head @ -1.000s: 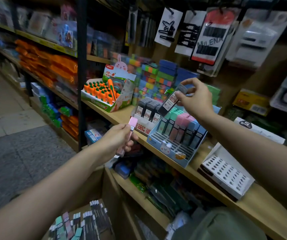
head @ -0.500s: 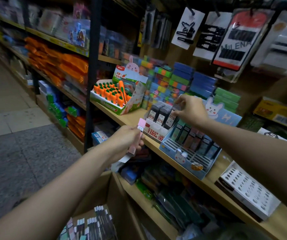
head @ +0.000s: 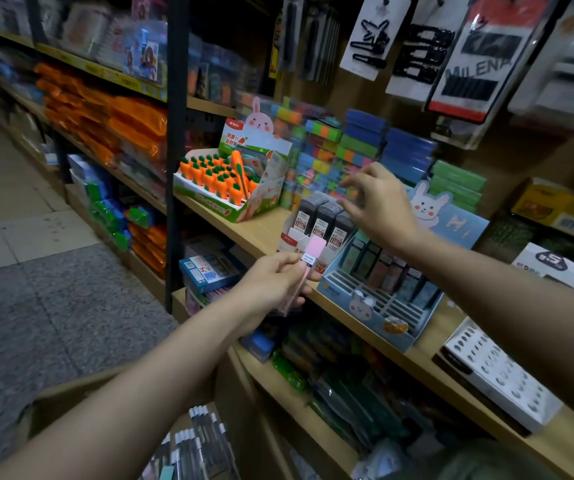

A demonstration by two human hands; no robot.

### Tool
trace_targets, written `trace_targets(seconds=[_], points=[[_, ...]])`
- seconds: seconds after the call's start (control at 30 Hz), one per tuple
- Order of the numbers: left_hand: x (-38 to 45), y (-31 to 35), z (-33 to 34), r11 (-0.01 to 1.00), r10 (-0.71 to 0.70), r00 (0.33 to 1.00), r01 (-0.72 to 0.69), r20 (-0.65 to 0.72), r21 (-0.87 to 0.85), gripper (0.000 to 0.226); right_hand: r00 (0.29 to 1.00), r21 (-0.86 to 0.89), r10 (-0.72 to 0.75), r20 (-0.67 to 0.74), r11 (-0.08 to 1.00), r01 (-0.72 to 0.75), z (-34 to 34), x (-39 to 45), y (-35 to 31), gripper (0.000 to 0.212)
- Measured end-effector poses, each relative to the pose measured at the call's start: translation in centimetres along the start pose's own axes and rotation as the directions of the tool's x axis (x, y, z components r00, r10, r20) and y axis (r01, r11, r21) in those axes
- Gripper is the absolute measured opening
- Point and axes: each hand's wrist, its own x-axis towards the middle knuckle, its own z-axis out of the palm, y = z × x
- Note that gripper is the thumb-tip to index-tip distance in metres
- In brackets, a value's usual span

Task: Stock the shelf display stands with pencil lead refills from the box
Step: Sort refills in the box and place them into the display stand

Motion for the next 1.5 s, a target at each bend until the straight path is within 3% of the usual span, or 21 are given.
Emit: trace_targets(seconds=[0.07,0.23,0.4,0.5,0.57,0.63,0.7,0.8,0.9,0.97,1.13,1.5], points=[[-0.1,0.0,0.7,0.999,0.031,1.0,-0.031,-0.001,-0.013,0.021,0.997,0.192,0.041,-0.066,0.981,-0.028,-1.6,-1.4,-0.9,0.02],[-0.9,0.6,3.5,0.995,0.097,0.994,-0.096,0.046,-0.04,0.022,0.939,0.464,0.222,0.263,0.824,-0.325,-3.9,-6.7,-1.7,0.03],[-1.8,0.7,6.0,0.99,0.138,0.984,-0.133,0.108,-0.053,0.017,0.932,0.509,0.271,0.241,0.782,-0.359,-5.3,-9.3,-1.8,0.016],[-2.0,0.5,6.7,0.988,0.149,0.983,-0.143,0.109,-0.066,0.012,0.908,0.525,0.281,0.31,0.746,-0.41,-6.7,-9.9,-1.4,0.018],[-2.1,0.3,7.2,0.989,0.148,0.98,-0.145,0.13,-0.036,0.011,0.901,0.478,0.246,0.357,0.781,-0.402,-7.5,-10.3,-1.0,0.025],[-2.3,-0.1,7.8,0.972,0.189,0.97,-0.207,0.152,0.109,0.009,0.909,0.425,0.181,0.376,0.838,-0.343,-8.4,-10.4,-0.7,0.027],[-2.2,-0.5,8.1,0.869,0.295,0.941,-0.337,0.168,0.362,0.014,0.922,0.394,0.166,0.351,0.866,-0.306,-9.5,-9.9,0.1,0.026],[-1.7,-1.3,7.5,0.576,0.42,0.881,-0.445,0.219,0.686,0.037,0.955,0.334,0.208,0.213,0.903,-0.271,-11.1,-8.6,1.8,0.026],[-1.4,-3.0,6.1,0.336,0.309,0.893,-0.425,0.327,0.841,0.051,0.974,0.192,0.181,0.138,0.96,-0.205,-10.7,-8.2,3.1,0.026],[-1.3,-4.1,5.6,0.245,0.231,0.9,-0.421,0.369,0.873,0.055,0.979,0.137,0.158,0.131,0.975,-0.176,-9.6,-8.5,3.5,0.026],[-1.0,-5.2,5.6,0.219,0.249,0.901,-0.411,0.356,0.885,0.056,0.984,0.116,0.124,0.128,0.983,-0.139,-7.1,-9.1,4.0,0.022],[-0.1,-6.1,5.0,0.259,0.319,0.89,-0.412,0.325,0.873,0.058,0.979,0.167,0.169,0.112,0.968,-0.186,-5.5,-8.8,4.3,0.017]])
